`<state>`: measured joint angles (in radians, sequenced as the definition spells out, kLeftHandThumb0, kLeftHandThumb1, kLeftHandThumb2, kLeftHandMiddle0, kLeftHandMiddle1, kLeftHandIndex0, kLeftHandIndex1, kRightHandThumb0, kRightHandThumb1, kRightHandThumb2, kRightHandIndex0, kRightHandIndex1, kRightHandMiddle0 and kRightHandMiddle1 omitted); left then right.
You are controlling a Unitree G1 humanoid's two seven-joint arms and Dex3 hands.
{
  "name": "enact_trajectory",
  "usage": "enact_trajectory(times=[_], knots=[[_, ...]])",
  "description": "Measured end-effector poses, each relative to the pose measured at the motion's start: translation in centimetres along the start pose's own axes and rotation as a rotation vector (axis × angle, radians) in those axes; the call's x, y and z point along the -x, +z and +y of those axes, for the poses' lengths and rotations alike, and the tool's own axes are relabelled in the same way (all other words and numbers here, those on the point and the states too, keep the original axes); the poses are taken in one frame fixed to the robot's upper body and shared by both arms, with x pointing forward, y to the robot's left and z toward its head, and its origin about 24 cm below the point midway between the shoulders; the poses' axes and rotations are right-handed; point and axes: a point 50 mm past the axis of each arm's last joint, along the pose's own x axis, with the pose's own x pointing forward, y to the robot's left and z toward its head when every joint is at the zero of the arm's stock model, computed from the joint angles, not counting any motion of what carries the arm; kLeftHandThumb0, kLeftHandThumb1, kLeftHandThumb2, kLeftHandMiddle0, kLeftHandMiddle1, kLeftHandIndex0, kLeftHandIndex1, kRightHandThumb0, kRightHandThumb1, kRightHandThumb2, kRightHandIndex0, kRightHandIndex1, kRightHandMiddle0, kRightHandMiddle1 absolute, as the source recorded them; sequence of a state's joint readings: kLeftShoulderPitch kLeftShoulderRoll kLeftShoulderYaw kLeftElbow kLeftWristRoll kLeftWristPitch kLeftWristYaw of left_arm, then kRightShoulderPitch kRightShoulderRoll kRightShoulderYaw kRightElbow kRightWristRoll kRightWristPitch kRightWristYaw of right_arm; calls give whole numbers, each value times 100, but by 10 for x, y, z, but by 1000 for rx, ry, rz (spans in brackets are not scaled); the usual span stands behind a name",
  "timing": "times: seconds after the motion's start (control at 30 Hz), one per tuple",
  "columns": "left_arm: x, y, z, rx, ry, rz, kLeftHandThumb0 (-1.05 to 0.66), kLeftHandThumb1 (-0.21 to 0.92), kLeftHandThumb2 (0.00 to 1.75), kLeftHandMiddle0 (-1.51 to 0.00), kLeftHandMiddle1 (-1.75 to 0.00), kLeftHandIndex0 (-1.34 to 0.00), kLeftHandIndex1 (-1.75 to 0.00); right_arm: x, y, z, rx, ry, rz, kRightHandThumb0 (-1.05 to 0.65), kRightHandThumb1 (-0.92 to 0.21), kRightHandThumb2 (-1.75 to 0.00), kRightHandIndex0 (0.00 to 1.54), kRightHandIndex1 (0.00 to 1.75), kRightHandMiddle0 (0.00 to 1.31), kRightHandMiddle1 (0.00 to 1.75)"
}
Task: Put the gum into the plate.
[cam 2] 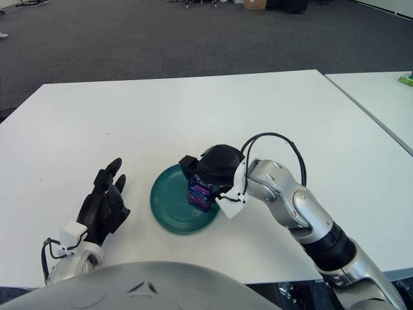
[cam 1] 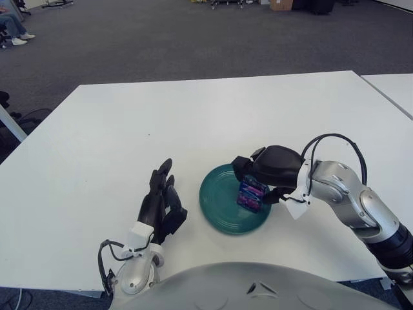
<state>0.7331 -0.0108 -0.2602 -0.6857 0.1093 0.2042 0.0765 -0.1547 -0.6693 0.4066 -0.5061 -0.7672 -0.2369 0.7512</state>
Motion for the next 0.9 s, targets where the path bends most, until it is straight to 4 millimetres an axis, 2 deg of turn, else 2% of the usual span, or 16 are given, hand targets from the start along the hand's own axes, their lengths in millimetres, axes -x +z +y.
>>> enact_trajectory(times=[0.07, 0.27, 0.5, 0.9], knots=[[-1, -7, -1, -1, -1, 16, -97, 92, 108, -17, 0, 0, -25, -1, -1, 2, 1, -1, 5, -97, -92, -88, 11, 6, 0, 31], [-2, -14, -1, 10, 7, 49, -98, 92, 108, -16, 0, 0, -21, -3, -2, 7, -18, -2, 6, -104, -92, -89, 2, 1, 0, 7], [-8, -19, -1, 67, 21, 25, -97, 92, 107, -20, -2, 0, -29, -5, -1, 7, -30, -11, -1, -105, -92, -91, 0, 0, 0, 1], [-15, -26, 4, 103, 49, -50, -97, 92, 102, -31, -4, 0, -56, -8, -1, 8, -62, -37, -6, -105, -92, -92, 0, 0, 0, 0]])
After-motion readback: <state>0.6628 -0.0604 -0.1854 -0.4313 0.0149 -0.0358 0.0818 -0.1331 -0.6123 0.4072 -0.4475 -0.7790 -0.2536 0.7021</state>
